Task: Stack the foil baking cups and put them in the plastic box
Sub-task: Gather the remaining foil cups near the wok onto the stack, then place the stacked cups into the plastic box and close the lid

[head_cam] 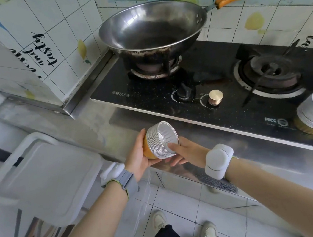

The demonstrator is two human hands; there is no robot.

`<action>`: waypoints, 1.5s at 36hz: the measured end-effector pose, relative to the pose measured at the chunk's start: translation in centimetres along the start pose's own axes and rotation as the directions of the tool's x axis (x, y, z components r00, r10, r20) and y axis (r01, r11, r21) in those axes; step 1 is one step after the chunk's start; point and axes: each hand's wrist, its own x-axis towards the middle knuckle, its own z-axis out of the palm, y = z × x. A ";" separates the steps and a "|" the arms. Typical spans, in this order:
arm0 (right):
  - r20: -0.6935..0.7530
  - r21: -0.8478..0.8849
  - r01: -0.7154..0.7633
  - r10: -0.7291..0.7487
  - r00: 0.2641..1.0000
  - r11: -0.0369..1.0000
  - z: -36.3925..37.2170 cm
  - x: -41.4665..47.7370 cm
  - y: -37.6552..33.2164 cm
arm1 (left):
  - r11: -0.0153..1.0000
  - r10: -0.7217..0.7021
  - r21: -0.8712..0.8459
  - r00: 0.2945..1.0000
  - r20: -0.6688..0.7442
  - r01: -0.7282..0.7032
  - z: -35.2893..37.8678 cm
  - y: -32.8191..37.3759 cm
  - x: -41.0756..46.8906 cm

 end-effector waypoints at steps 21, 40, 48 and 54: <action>-0.081 -0.095 -0.061 0.054 0.995 0.994 2.5 2.3 1.9 | 0.945 0.152 0.321 0.949 -0.277 -0.058 -3.4 -3.0 -2.7; 0.041 -0.266 -0.091 0.106 0.994 0.960 8.5 5.9 1.3 | 0.973 0.003 0.221 0.954 -0.301 0.066 -10.0 -5.9 -3.5; 0.052 -0.162 -0.165 0.175 0.983 0.973 11.1 8.6 1.6 | 0.976 -0.075 0.162 0.918 -0.390 0.149 -14.2 -7.2 -1.7; 0.043 -0.207 -0.221 0.235 0.971 0.953 12.2 10.0 1.9 | 0.959 -0.166 0.154 0.914 -0.370 0.237 -16.4 -8.6 0.2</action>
